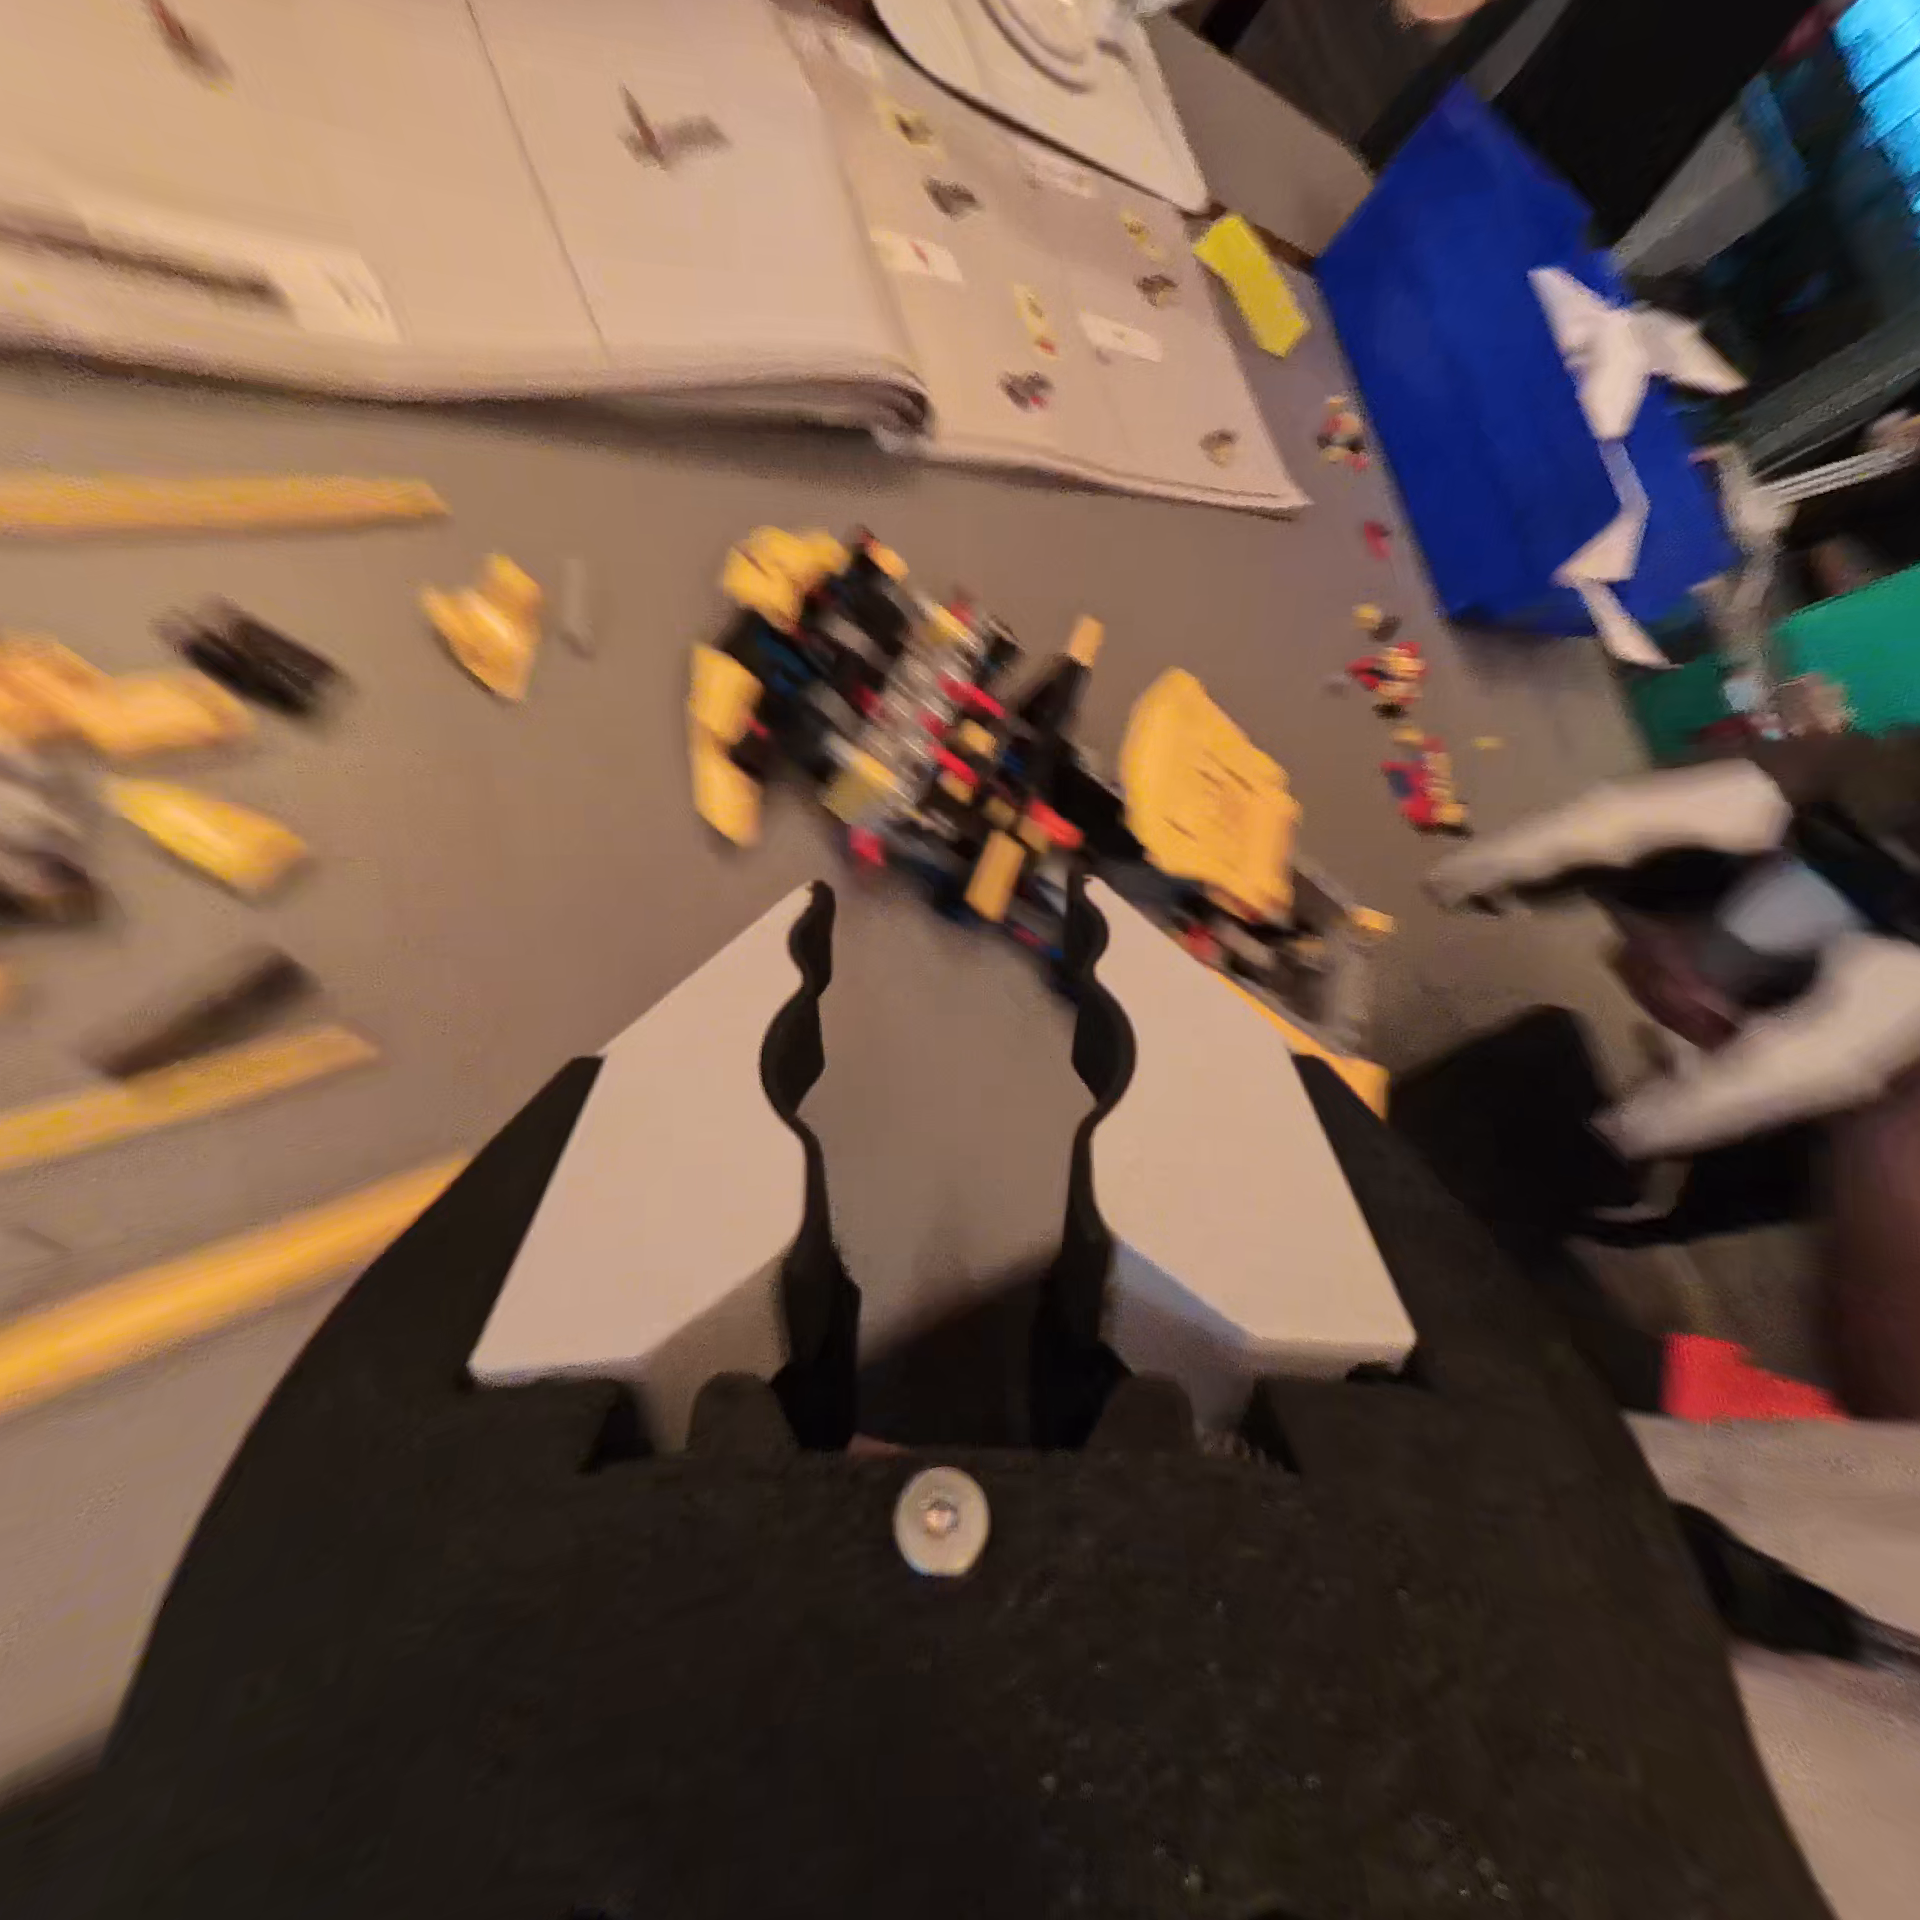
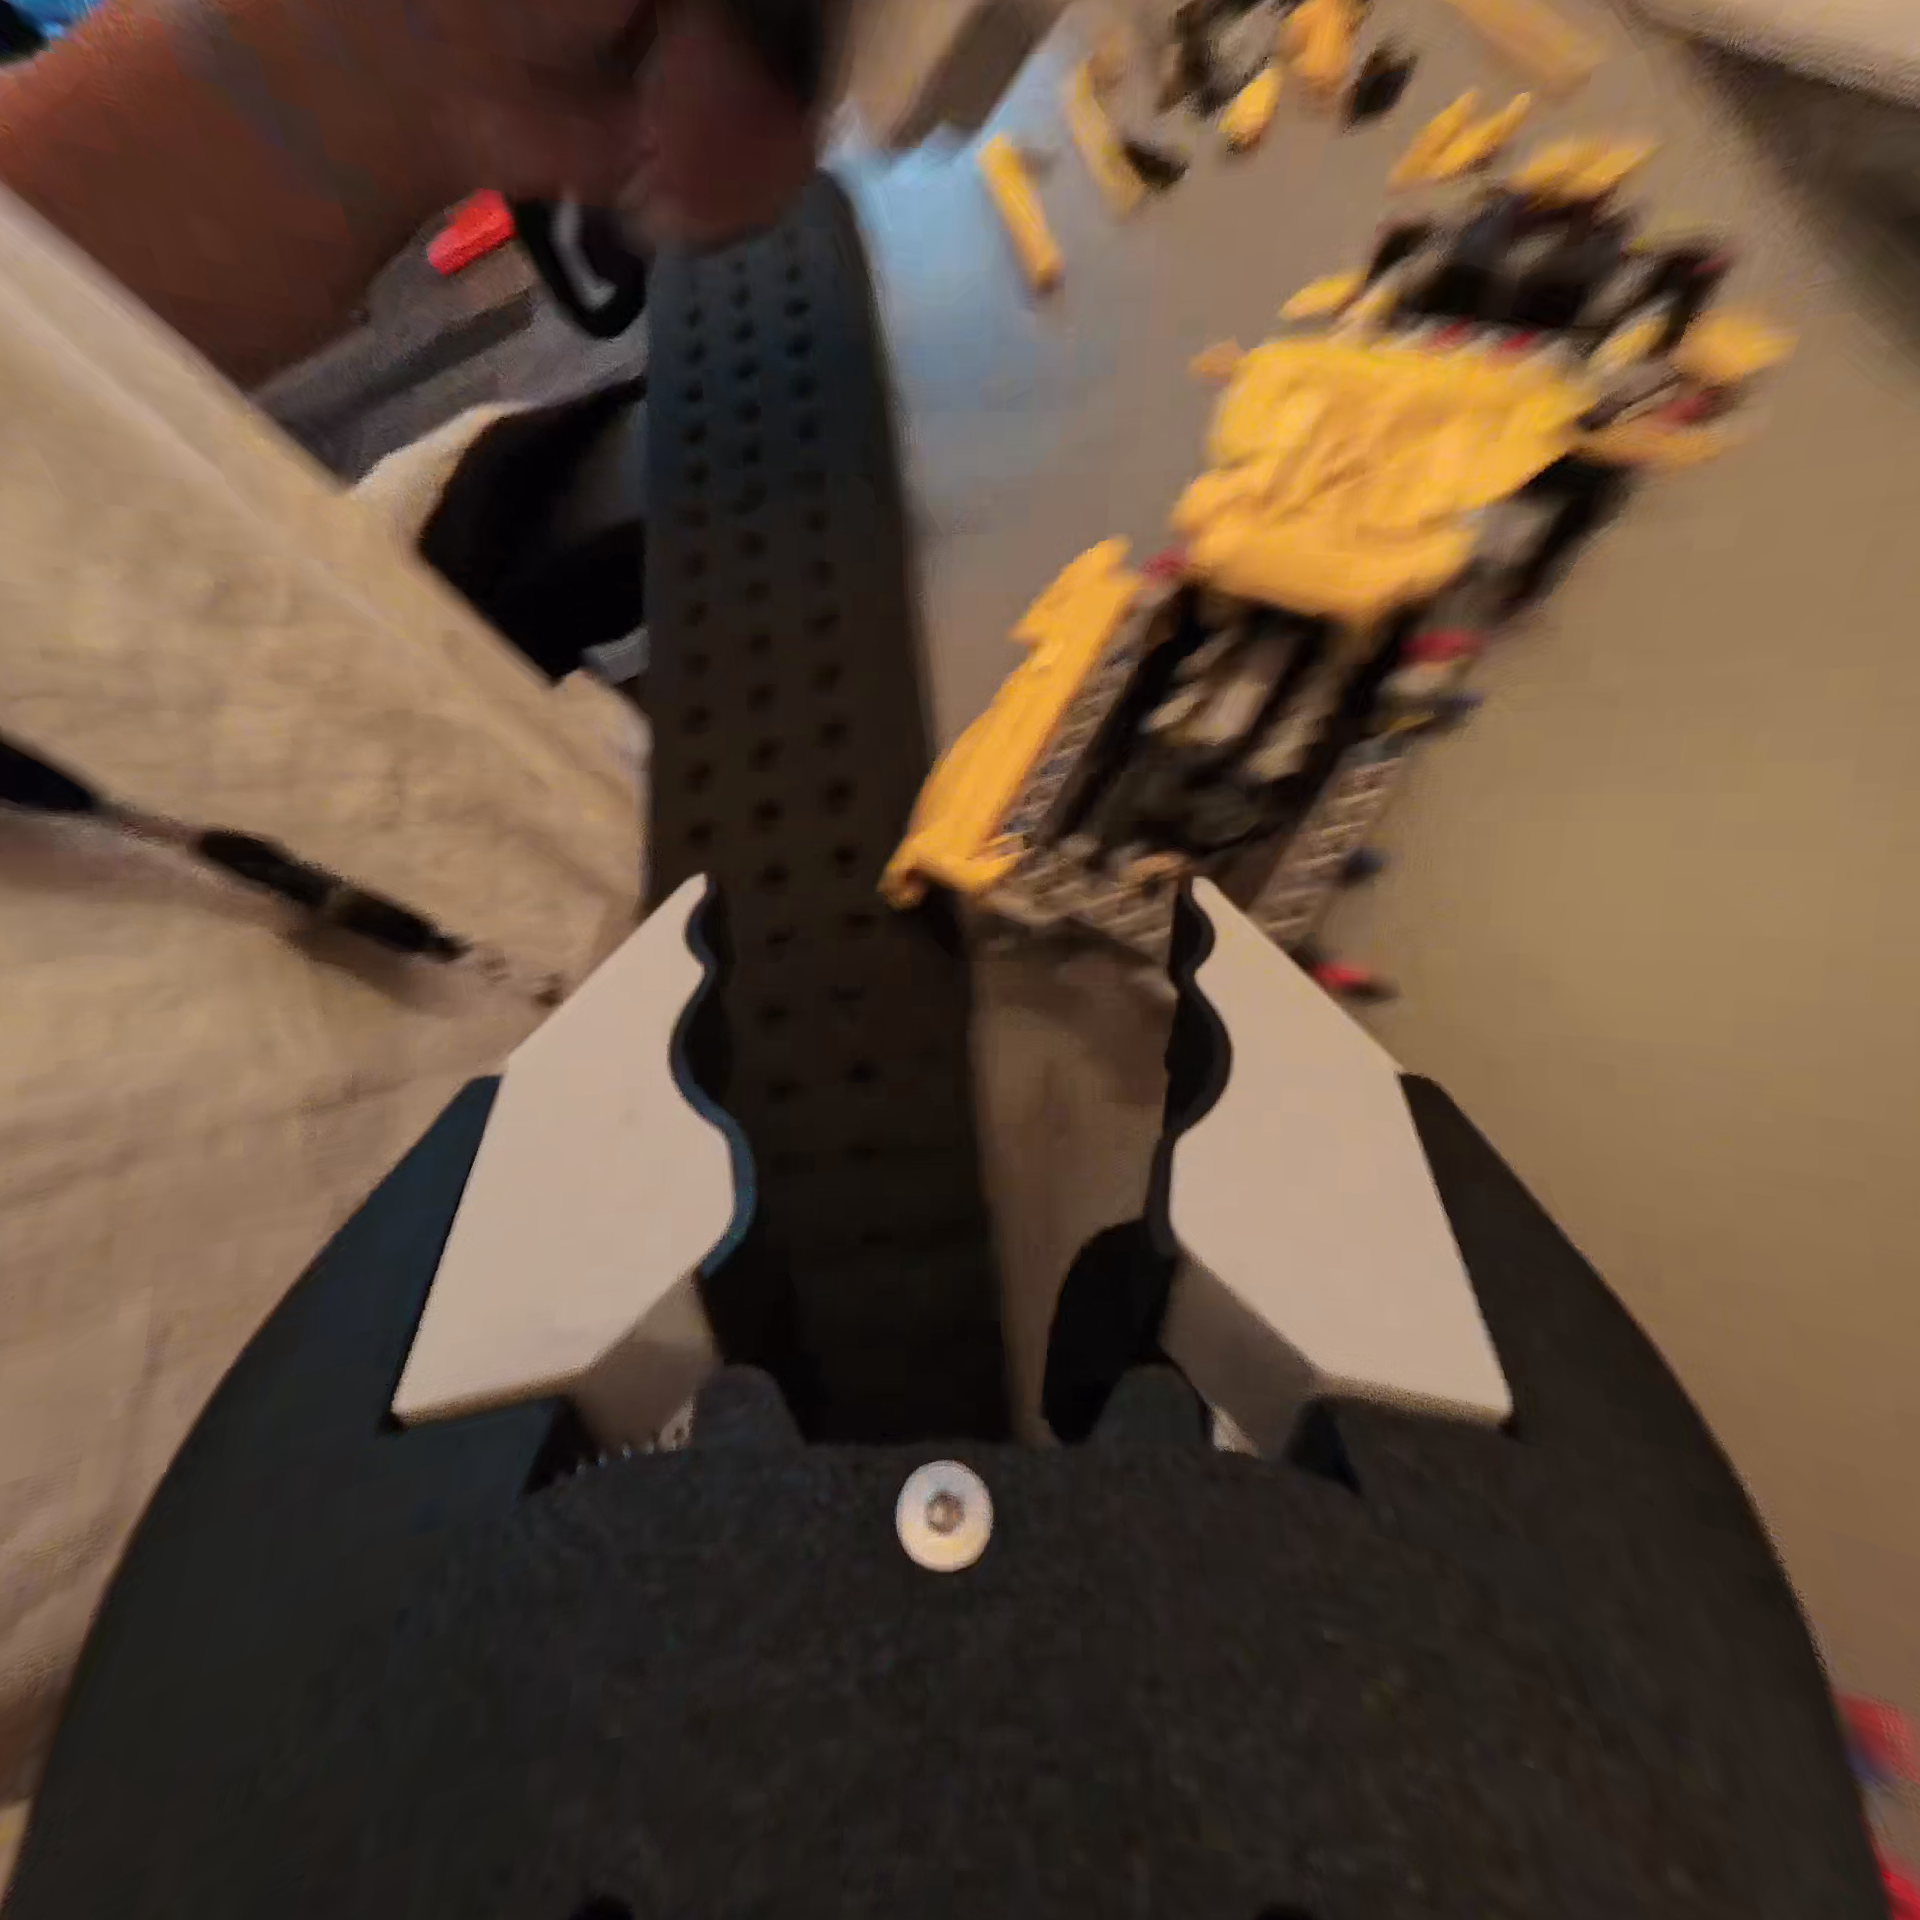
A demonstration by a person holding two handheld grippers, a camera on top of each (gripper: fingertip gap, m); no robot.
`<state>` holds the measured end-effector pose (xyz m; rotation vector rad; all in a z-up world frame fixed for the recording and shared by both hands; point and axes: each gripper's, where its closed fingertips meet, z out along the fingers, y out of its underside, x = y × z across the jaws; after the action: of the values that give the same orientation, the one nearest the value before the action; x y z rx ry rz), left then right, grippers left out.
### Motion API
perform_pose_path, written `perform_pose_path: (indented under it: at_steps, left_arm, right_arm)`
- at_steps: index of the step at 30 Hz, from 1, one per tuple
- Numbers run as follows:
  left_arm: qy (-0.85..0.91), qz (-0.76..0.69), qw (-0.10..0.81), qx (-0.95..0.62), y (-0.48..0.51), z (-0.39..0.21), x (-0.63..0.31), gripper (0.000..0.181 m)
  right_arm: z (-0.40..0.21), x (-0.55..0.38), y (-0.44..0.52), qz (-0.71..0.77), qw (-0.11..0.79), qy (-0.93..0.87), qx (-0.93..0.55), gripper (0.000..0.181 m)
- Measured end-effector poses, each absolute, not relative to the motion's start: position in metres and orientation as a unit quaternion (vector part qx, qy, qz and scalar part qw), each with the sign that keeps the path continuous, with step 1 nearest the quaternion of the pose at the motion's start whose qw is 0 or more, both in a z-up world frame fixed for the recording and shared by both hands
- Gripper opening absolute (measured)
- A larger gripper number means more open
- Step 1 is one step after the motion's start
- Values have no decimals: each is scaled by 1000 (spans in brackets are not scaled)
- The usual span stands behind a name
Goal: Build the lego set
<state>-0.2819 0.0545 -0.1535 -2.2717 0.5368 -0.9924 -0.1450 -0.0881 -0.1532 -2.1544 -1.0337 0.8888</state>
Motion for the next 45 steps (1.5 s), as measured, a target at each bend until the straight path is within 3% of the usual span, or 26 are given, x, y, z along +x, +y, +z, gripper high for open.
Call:
perform_pose_path:
  at_steps: [3,7,12,15,24,34,42,45]
  left_arm:
    - [153,-465,227,-842,-24,-155,-243,56]
    - [128,-495,156,-845,-72,-177,-195,66]
    - [115,-477,132,-862,-64,-192,-177,66]
    - [136,-452,130,-872,-61,-198,-175,51]
    - [250,-441,103,-856,-88,-194,-157,43]
    - [474,-393,35,-787,-61,-197,-144,41]
    - [623,-264,70,-733,21,-208,-153,36]
    - [665,-203,95,-712,51,-208,-155,35]
  right_arm:
    - [-157,-129,-28,302,306,-414,-802,81]
    - [-196,-128,-5,366,197,-457,-786,74]
    - [-199,-140,-14,453,121,-416,-779,45]
    - [-205,-135,-2,377,160,-363,-837,20]
    - [-204,-97,-44,186,257,-178,-931,9]
    - [-196,-75,-68,261,296,55,-917,13]
    - [-198,-124,-42,334,314,63,-886,11]
    - [-193,-130,-17,334,338,43,-879,0]
